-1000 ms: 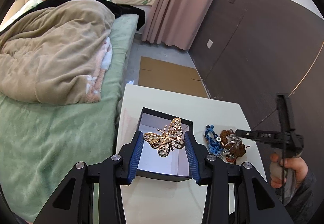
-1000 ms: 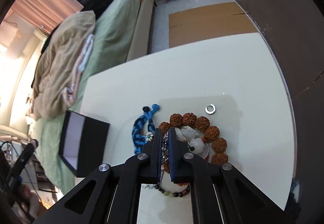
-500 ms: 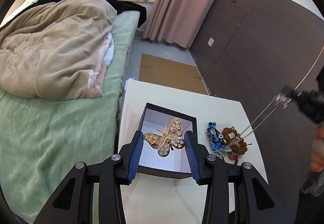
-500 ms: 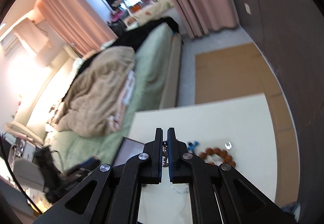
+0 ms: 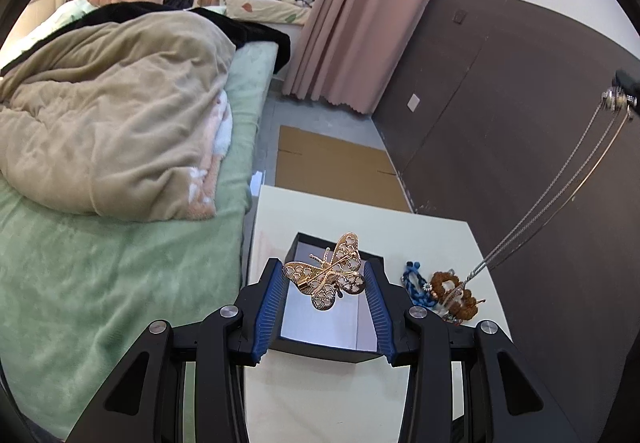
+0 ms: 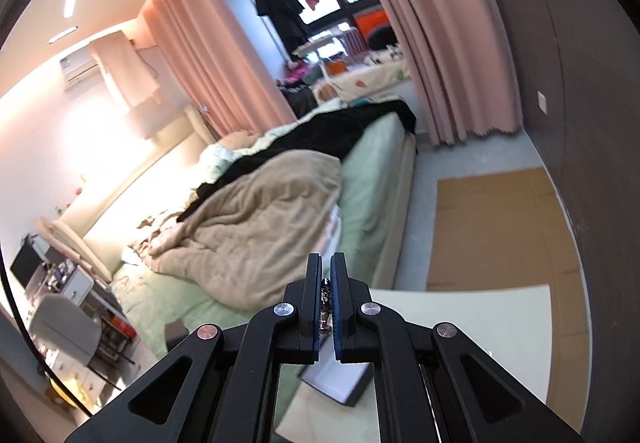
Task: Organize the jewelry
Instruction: 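Lift the silver chain toward the box with right gripper while left gripper holds the brooch above it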
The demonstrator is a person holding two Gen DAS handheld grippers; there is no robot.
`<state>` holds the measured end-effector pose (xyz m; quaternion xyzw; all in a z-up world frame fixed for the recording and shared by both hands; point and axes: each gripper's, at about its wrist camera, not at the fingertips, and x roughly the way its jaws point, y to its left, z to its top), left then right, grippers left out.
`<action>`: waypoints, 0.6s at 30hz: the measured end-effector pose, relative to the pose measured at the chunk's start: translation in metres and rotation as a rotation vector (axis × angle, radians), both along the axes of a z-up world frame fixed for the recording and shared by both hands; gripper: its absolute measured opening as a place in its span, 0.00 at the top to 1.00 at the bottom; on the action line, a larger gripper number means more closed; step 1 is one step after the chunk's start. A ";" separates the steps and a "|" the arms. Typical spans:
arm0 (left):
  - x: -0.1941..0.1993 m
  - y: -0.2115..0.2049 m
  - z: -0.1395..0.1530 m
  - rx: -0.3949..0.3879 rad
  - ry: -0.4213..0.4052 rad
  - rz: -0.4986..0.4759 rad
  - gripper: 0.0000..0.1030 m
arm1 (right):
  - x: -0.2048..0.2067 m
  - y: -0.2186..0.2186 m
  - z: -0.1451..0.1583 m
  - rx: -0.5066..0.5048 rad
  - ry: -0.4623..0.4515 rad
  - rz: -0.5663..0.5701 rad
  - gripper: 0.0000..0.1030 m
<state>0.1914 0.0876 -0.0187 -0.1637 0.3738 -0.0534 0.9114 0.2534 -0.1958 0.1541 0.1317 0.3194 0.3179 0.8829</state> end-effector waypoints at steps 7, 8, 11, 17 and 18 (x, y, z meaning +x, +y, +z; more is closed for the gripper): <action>-0.008 0.011 0.013 0.003 -0.026 0.016 0.58 | -0.003 0.024 0.035 0.021 -0.056 0.038 0.95; -0.009 0.014 0.015 0.003 -0.028 0.019 0.58 | -0.002 0.028 0.039 0.026 -0.059 0.049 0.95; -0.012 0.020 0.018 0.006 -0.033 0.027 0.58 | -0.002 0.045 0.044 0.022 -0.066 0.081 0.95; -0.021 0.031 0.020 0.012 -0.036 0.041 0.58 | 0.004 0.068 0.040 0.013 -0.054 0.110 0.95; -0.022 0.033 0.020 0.012 -0.036 0.044 0.58 | 0.005 0.070 0.039 0.013 -0.051 0.114 0.95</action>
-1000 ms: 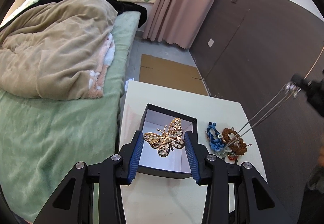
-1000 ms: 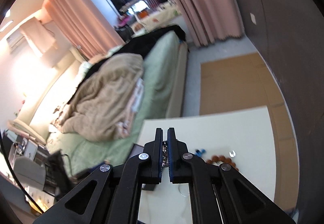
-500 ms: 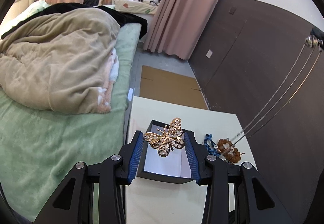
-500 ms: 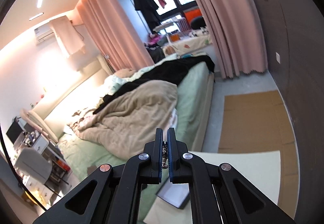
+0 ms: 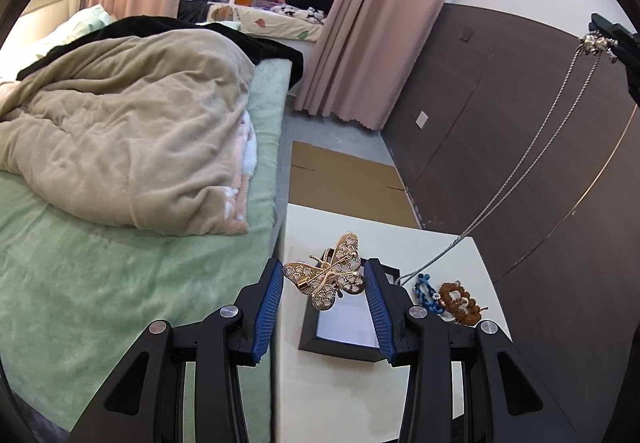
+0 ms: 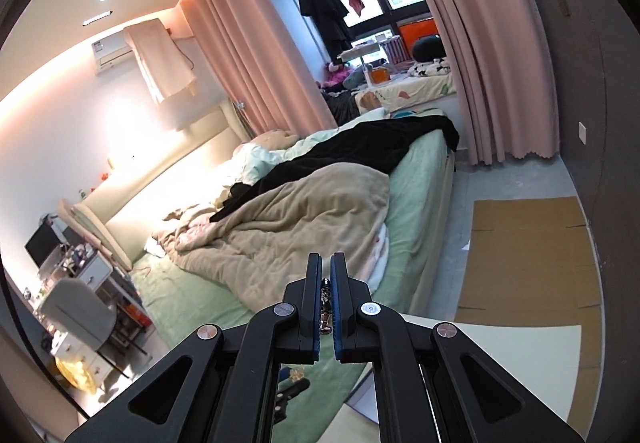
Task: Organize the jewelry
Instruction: 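Lift the silver chain toward the box with right gripper while left gripper holds the brooch above it, then lower the chain into the box with right gripper while left gripper lowers and releases the brooch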
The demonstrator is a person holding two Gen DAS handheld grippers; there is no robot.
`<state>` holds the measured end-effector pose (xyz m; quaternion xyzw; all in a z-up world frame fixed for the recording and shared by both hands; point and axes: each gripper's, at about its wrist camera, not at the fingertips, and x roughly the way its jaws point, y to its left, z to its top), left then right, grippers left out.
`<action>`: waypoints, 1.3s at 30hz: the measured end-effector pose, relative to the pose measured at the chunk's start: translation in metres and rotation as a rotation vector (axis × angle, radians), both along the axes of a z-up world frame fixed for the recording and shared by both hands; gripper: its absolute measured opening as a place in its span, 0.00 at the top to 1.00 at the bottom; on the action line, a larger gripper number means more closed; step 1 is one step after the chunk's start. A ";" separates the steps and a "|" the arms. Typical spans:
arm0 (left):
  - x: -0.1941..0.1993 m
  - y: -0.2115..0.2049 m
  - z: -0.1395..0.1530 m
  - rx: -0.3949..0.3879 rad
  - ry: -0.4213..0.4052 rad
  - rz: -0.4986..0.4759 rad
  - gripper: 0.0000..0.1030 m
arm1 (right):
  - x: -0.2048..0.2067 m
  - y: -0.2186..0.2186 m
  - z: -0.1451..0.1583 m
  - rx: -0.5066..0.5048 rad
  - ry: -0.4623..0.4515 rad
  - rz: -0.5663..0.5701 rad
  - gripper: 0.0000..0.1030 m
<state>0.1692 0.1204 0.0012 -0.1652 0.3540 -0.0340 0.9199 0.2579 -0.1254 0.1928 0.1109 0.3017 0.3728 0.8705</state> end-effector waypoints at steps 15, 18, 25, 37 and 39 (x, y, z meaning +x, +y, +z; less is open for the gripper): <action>-0.005 0.014 -0.014 0.000 0.030 0.021 0.58 | 0.025 0.025 -0.102 -0.081 0.150 0.007 0.95; -0.004 0.014 -0.018 0.002 0.038 0.022 0.58 | 0.032 0.027 -0.130 -0.094 0.195 0.014 0.95; -0.001 0.013 -0.025 0.002 0.055 0.019 0.58 | 0.043 0.028 -0.187 -0.115 0.290 0.001 0.95; 0.004 0.008 -0.038 0.010 0.092 0.008 0.58 | 0.056 0.031 -0.252 -0.166 0.392 -0.013 0.94; 0.007 0.004 -0.040 0.016 0.099 -0.002 0.58 | 0.058 0.028 -0.259 -0.170 0.418 -0.030 0.93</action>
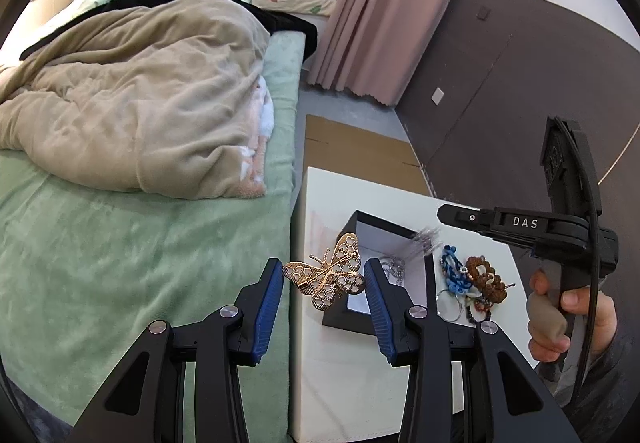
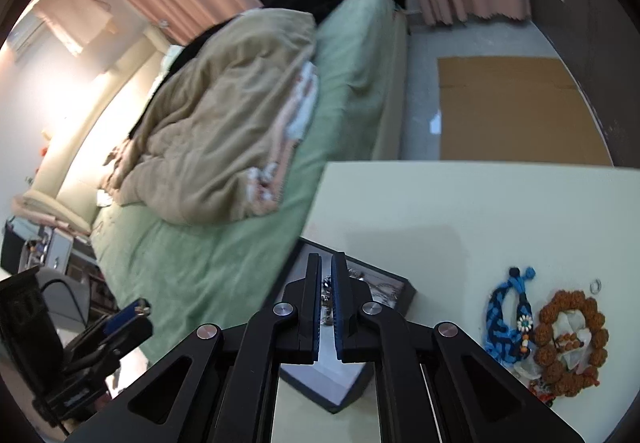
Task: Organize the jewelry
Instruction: 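Lower the chain into the box with right gripper while left gripper lowers and releases the brooch, then move the left gripper to the pile and grasp the blue braided cord bracelet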
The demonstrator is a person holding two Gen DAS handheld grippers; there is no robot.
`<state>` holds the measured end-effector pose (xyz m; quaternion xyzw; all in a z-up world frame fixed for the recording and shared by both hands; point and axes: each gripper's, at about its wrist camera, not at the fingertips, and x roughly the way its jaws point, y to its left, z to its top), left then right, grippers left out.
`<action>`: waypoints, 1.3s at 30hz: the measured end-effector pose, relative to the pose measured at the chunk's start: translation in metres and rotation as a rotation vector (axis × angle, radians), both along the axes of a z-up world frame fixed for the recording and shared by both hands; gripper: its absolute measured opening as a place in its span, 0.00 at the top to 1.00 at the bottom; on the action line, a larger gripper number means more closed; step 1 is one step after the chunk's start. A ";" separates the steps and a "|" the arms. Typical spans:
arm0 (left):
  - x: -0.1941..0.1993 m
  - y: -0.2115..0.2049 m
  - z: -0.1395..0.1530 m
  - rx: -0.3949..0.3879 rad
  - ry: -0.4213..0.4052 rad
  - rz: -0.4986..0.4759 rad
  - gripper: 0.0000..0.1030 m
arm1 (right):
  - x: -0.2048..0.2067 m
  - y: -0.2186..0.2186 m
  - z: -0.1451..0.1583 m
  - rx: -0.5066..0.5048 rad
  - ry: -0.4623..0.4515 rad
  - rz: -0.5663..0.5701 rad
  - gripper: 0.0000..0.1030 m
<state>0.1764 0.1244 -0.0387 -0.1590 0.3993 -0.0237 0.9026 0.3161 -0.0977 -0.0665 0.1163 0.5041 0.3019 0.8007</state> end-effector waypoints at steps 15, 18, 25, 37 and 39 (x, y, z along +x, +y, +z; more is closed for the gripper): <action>0.047 -0.063 -0.037 0.113 0.150 -0.117 0.58 | -0.049 -0.087 -0.006 0.078 -0.011 -0.161 0.35; 0.055 -0.075 -0.047 0.154 0.189 -0.127 0.58 | -0.066 -0.107 -0.010 0.083 -0.016 -0.197 0.35; 0.061 -0.085 -0.052 0.254 0.240 -0.108 0.57 | -0.089 -0.147 -0.024 0.071 0.003 -0.283 0.35; 0.046 -0.075 -0.040 0.178 0.234 -0.060 0.35 | -0.101 -0.174 -0.037 0.101 0.013 -0.331 0.35; 0.045 -0.082 -0.034 0.163 0.212 -0.073 0.35 | -0.103 -0.179 -0.037 0.099 0.009 -0.343 0.35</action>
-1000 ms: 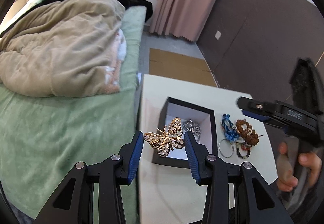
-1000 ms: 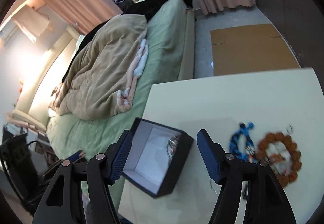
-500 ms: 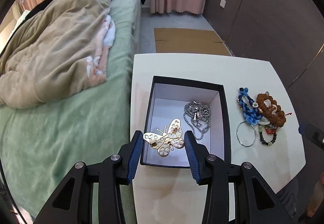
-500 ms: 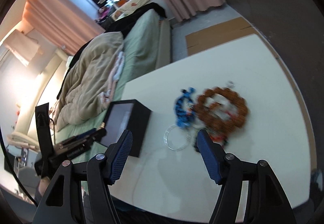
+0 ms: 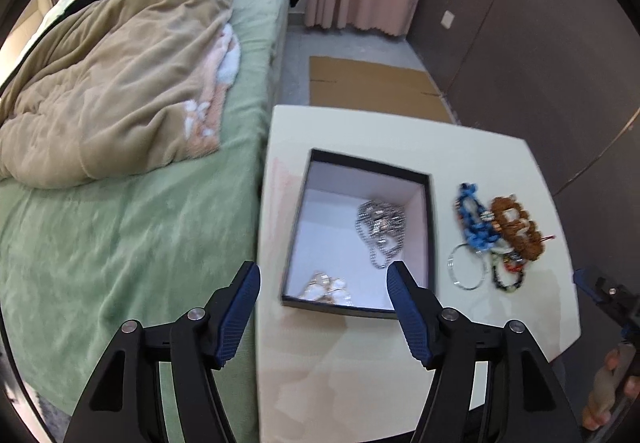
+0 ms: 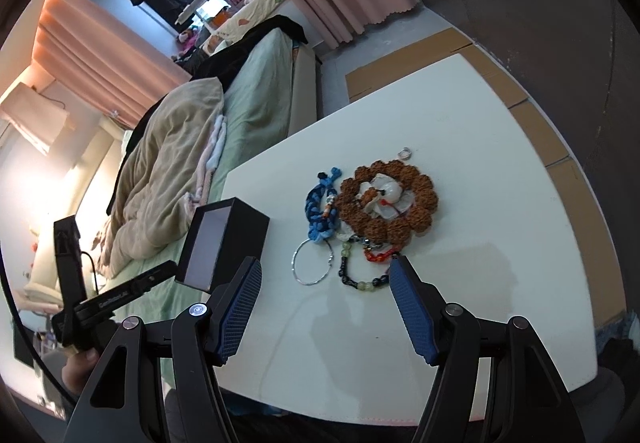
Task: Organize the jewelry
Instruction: 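Move the left gripper to the pile and grasp the blue braided cord bracelet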
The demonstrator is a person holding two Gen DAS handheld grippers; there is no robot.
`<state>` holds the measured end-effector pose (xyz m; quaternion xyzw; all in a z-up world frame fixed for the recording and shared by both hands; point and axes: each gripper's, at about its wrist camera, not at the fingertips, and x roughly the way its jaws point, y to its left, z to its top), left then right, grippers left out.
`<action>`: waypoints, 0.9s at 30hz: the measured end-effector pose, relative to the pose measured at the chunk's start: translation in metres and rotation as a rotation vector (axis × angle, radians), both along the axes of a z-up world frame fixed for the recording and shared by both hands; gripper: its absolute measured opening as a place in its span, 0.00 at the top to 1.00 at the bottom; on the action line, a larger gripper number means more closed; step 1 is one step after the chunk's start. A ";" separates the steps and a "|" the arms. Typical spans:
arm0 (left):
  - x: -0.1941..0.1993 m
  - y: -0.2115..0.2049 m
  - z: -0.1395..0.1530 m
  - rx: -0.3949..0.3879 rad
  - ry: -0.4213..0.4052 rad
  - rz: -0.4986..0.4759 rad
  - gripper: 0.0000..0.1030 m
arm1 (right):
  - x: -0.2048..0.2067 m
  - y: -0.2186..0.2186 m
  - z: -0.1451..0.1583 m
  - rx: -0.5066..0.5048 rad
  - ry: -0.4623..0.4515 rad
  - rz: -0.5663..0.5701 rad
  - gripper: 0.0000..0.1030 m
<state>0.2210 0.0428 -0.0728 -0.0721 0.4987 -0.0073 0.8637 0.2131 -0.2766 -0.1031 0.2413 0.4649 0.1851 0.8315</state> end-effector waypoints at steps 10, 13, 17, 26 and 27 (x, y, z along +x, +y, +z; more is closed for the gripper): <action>0.007 -0.068 0.008 -0.045 -0.043 -0.158 0.35 | -0.014 -0.040 -0.003 -0.021 0.001 -0.097 0.35; 0.014 -0.091 0.005 -0.054 -0.039 -0.210 0.35 | -0.019 -0.053 -0.005 -0.029 0.009 -0.121 0.35; 0.025 -0.120 0.001 -0.049 -0.035 -0.273 0.35 | -0.026 -0.072 -0.007 -0.030 0.014 -0.158 0.35; 0.053 -0.159 -0.026 -0.037 0.031 -0.344 0.56 | -0.032 -0.104 -0.013 -0.028 0.037 -0.225 0.35; 0.055 -0.160 -0.029 -0.043 0.038 -0.345 0.60 | -0.032 -0.107 -0.014 -0.027 0.042 -0.230 0.35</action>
